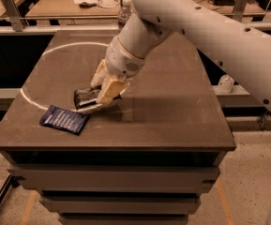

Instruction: Move rxbar chocolate near rxbar blueberry

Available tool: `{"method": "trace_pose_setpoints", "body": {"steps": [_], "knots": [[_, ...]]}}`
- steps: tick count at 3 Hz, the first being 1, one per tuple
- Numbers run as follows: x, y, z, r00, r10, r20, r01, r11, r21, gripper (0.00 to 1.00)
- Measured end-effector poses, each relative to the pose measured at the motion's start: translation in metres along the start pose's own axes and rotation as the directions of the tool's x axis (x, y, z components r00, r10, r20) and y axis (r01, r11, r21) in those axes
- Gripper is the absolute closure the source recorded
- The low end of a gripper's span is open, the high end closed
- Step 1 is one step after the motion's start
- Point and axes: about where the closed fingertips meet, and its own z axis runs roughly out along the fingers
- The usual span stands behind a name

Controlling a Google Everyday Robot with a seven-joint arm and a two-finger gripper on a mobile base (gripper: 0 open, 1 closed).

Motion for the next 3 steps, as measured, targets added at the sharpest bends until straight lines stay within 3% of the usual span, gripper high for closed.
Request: {"method": "trace_pose_setpoints", "body": {"steps": [1, 2, 3], "knots": [[0.0038, 0.0011, 0.0049, 1.0, -0.01, 0.024, 0.011, 0.9996, -0.026, 0.15], [0.0029, 0.0013, 0.0066, 1.0, -0.012, 0.024, 0.013, 0.9995, -0.029, 0.0], [0.0028, 0.0013, 0.0067, 1.0, -0.012, 0.024, 0.013, 0.9995, -0.029, 0.0]]}}
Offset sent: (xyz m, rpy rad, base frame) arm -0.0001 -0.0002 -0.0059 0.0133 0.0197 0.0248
